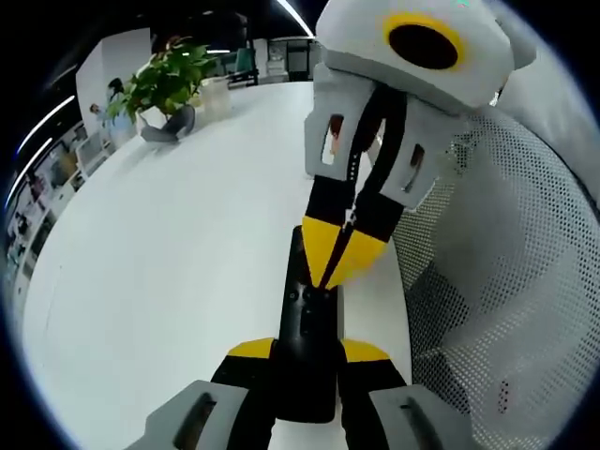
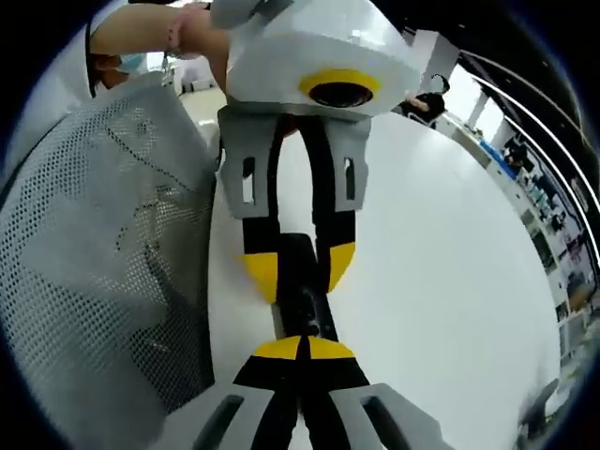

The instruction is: Press the specified remote control buttons in sequence, fully releasing each button before pressing the next.

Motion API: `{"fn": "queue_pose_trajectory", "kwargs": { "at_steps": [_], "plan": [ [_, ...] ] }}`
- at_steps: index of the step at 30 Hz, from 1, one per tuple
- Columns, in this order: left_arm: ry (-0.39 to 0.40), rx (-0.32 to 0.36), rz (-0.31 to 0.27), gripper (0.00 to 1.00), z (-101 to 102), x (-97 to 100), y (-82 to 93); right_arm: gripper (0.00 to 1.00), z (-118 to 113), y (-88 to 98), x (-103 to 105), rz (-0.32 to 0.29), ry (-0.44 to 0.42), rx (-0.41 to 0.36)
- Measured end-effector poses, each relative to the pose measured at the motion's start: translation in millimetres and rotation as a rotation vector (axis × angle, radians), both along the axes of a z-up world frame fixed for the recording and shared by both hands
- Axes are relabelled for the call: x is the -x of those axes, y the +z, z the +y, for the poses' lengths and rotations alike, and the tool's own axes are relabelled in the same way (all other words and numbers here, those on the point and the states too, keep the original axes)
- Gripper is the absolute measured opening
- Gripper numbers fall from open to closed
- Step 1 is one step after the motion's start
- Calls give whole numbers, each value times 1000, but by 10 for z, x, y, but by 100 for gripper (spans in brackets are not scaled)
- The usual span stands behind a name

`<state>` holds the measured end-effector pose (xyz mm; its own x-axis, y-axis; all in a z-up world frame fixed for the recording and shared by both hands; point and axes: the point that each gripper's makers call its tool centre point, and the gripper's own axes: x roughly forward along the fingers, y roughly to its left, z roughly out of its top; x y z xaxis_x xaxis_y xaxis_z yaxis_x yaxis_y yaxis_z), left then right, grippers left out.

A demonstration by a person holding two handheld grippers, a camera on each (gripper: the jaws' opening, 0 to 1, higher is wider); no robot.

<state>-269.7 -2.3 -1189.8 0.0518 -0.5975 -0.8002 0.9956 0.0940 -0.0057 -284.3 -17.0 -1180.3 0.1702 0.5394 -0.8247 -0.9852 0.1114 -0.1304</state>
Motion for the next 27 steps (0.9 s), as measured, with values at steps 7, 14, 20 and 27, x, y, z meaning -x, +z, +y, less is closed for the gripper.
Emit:
{"fn": "queue_pose_trajectory", "kwargs": {
  "at_steps": [7, 14, 20, 27],
  "plan": [
    [6, 0, 3, 24, 1, 1, 0, 0, -4, -24, 2, -59, 110, 78],
    [-1, 0, 2, 24, 0, 1, 1, 0, 4, -37, 19, -136, 193, 127],
    [-8, 1, 0, 24, -1, 2, 2, 0, 28, -40, 25, -122, 206, 118],
    [-8, 3, -1, 24, -2, 1, 2, 0, 36, -3, -1, 57, 10, -27]
  ]
}}
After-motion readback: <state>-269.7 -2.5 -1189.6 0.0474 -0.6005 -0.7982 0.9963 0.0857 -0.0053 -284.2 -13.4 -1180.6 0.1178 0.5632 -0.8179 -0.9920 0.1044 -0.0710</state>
